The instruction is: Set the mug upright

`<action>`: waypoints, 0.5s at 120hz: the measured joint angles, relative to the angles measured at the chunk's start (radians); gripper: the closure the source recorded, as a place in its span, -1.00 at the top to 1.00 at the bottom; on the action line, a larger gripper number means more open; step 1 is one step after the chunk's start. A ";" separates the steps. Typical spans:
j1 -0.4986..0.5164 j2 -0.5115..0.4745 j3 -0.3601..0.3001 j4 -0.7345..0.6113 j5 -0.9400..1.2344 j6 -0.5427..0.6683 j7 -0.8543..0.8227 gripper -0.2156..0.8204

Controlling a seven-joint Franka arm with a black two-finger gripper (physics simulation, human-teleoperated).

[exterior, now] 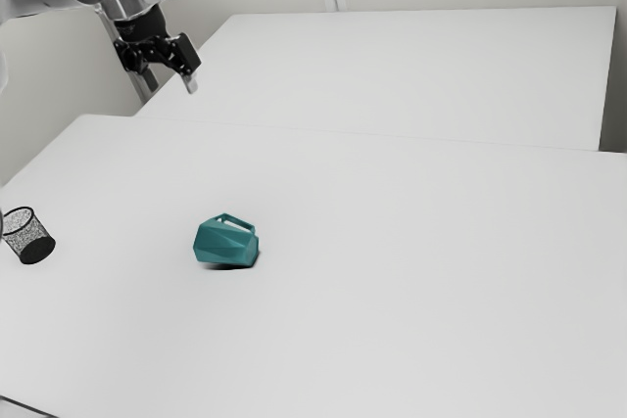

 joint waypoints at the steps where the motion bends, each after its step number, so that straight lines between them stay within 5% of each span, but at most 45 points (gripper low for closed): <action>1: 0.000 0.000 0.000 0.000 0.000 -0.001 0.000 0.58; 28: 0.000 -0.016 0.000 -0.029 0.000 -0.014 0.005 0.58; 42: -0.003 -0.104 0.007 -0.146 -0.015 -0.012 0.008 0.58; 60: -0.105 -0.203 0.159 -0.350 -0.197 -0.013 0.035 0.58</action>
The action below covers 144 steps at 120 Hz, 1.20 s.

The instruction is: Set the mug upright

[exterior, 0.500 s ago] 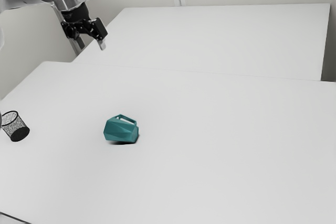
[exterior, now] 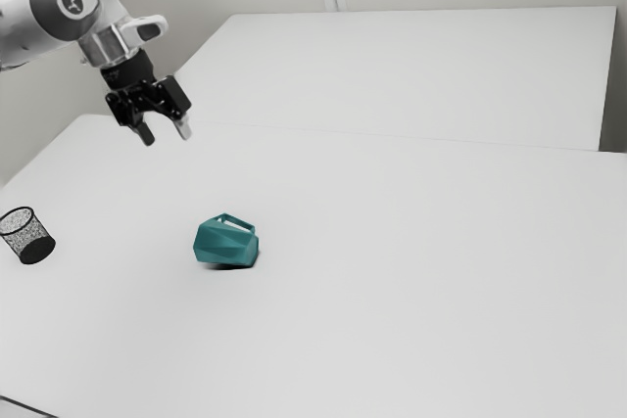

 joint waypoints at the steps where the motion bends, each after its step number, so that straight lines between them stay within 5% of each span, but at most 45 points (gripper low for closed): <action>1: -0.006 -0.001 0.010 -0.010 -0.012 0.000 0.003 0.58; 13: -0.013 -0.004 0.086 -0.078 -0.118 0.007 0.050 0.58; 35: 0.123 0.068 0.132 -0.126 -0.240 0.052 0.167 0.58; 97: 0.153 0.294 0.126 -0.288 -0.637 0.246 0.569 0.58; 144: 0.152 0.316 0.092 -0.340 -0.707 0.231 0.768 0.58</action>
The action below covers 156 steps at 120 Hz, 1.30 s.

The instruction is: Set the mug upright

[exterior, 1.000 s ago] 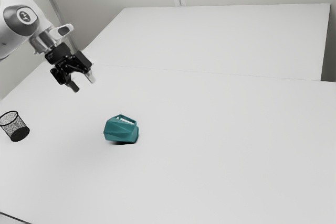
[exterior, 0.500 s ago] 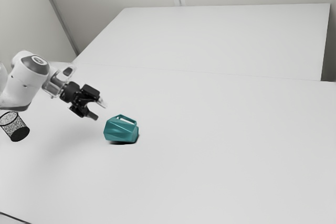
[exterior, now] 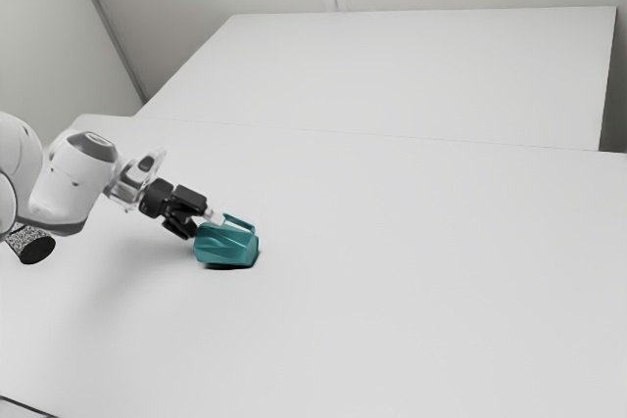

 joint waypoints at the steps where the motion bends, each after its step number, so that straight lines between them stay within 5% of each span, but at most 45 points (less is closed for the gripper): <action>1: 0.000 0.000 0.000 0.000 -0.001 -0.002 0.003 0.56; 24: 0.000 -0.004 0.000 0.005 -0.008 -0.023 0.060 -0.35; 46: 0.000 -0.016 -0.002 0.010 -0.010 -0.031 0.100 -0.74; 92: -0.002 -0.104 -0.017 0.002 -0.004 -0.046 0.147 -0.91; 124: -0.017 -0.173 -0.225 0.176 0.438 -0.005 -0.003 -0.93; 156: -0.015 -0.188 -0.354 0.127 0.822 0.162 -0.211 -0.93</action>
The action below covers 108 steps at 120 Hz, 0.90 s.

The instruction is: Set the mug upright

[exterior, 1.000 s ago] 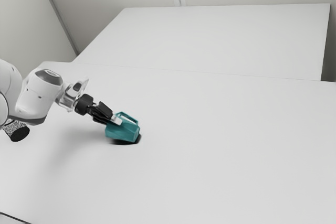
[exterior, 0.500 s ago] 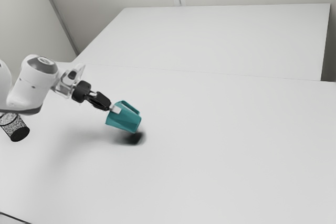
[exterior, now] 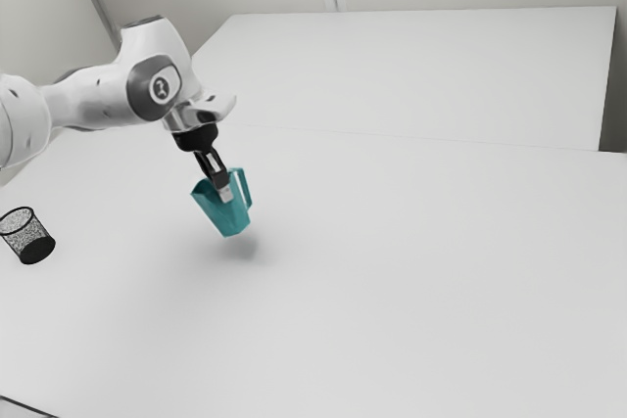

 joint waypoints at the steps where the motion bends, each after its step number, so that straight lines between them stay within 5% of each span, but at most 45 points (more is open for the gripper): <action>1: 0.000 0.001 -0.004 -0.004 0.006 0.006 -0.006 -0.93; 68: -0.021 0.083 -0.030 -0.099 0.145 0.235 -0.272 -0.94; 92: -0.020 0.077 -0.031 -0.100 0.141 0.244 -0.316 -0.14; 108: -0.020 0.039 -0.032 -0.092 0.139 0.230 -0.335 0.20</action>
